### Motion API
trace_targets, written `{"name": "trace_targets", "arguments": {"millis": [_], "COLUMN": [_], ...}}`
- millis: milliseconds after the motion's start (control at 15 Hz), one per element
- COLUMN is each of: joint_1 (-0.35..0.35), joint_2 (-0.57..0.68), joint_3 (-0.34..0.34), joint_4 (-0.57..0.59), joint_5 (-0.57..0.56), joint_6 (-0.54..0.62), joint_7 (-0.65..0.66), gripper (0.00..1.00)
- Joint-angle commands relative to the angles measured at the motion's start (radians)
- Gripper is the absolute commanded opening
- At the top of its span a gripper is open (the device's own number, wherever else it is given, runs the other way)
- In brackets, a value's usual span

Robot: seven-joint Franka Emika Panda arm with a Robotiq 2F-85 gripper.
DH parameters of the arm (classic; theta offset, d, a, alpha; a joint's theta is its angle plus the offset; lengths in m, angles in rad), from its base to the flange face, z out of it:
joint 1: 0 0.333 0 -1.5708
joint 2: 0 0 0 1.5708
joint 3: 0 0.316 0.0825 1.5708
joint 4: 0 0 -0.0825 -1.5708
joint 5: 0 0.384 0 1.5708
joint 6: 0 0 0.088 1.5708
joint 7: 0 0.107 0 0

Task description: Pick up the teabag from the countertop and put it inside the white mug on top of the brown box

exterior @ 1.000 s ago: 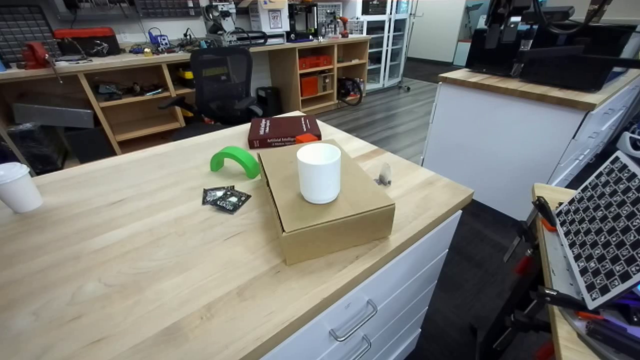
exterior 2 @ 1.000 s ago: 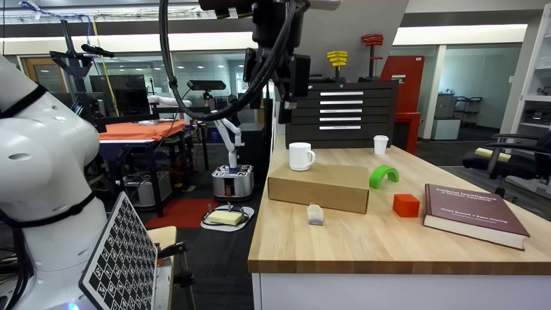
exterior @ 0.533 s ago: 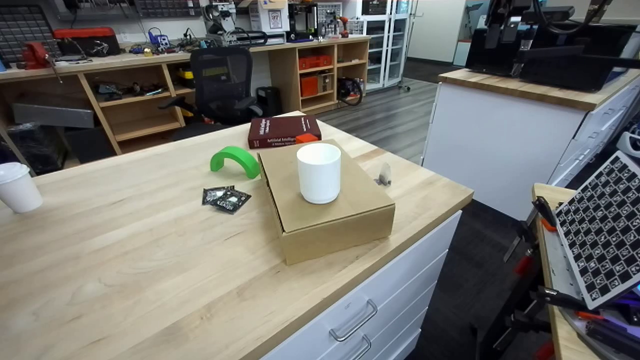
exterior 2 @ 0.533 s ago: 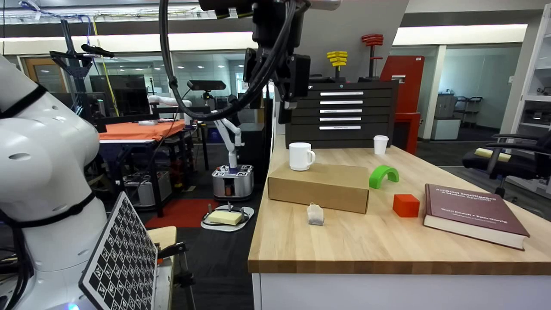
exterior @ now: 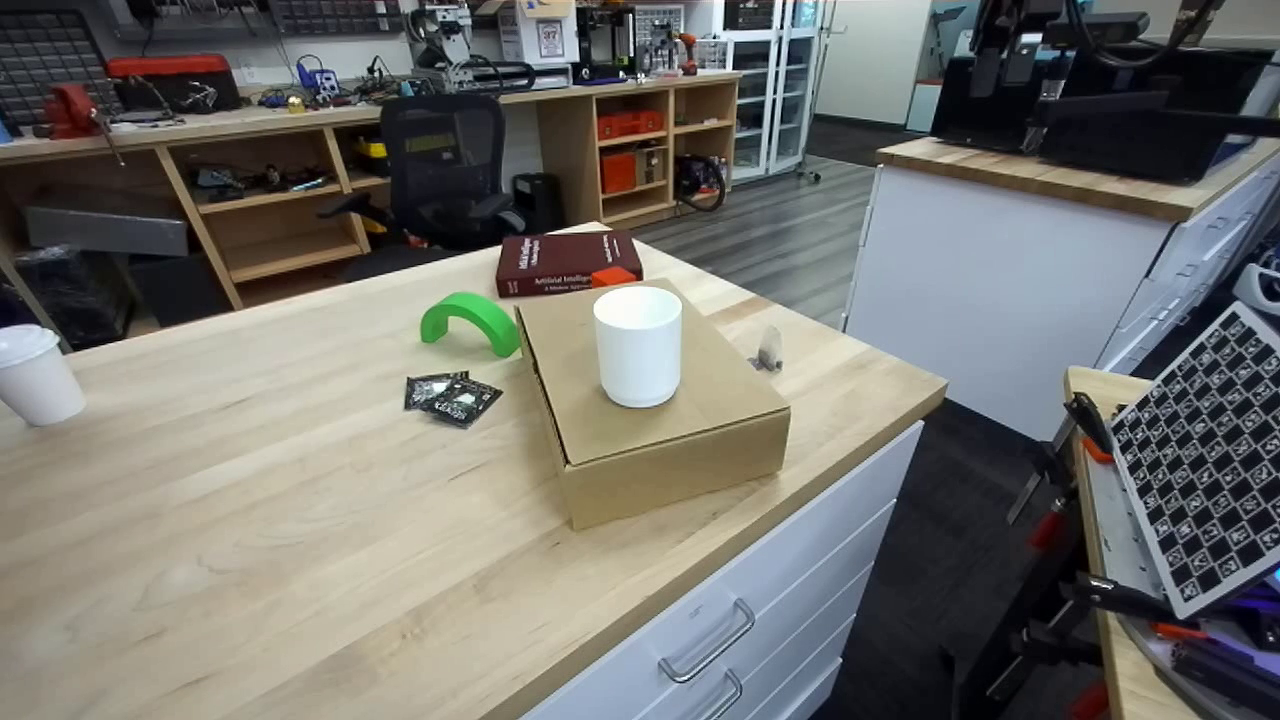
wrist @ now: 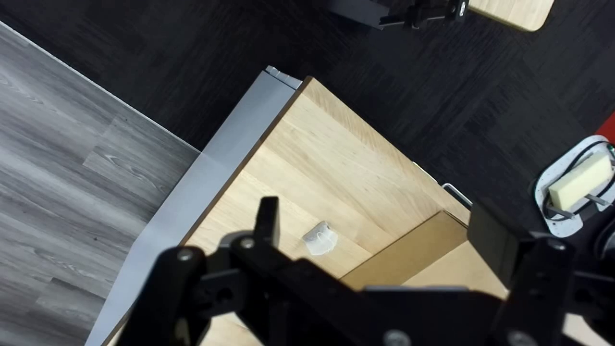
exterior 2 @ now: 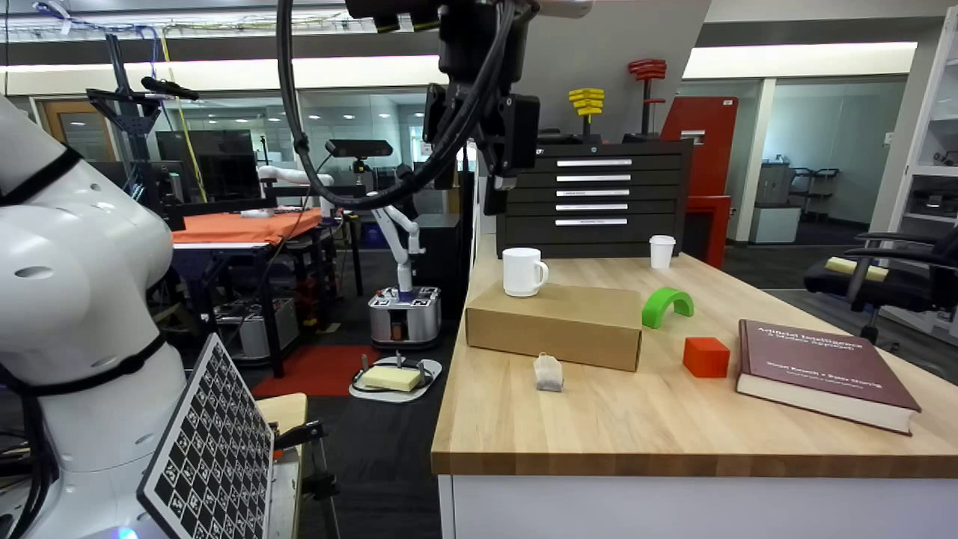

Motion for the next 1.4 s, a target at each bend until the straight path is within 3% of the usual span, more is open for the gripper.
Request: {"name": "trace_targets", "arguments": {"millis": [0,400,1333], "joint_1": [-0.031,-0.023,-0.029], "joint_2": [0.013,0.068,0.338], "joint_3": [0.027,0.035,0.107], "joint_4": [0.005,0.021,0.041], "joint_5": [0.016,0.021,0.019], "joint_6": [-0.003,0.011,0.12], "joint_7": [-0.016,-0.027,-0.061], "gripper": [1.0,1.0,1.0]}}
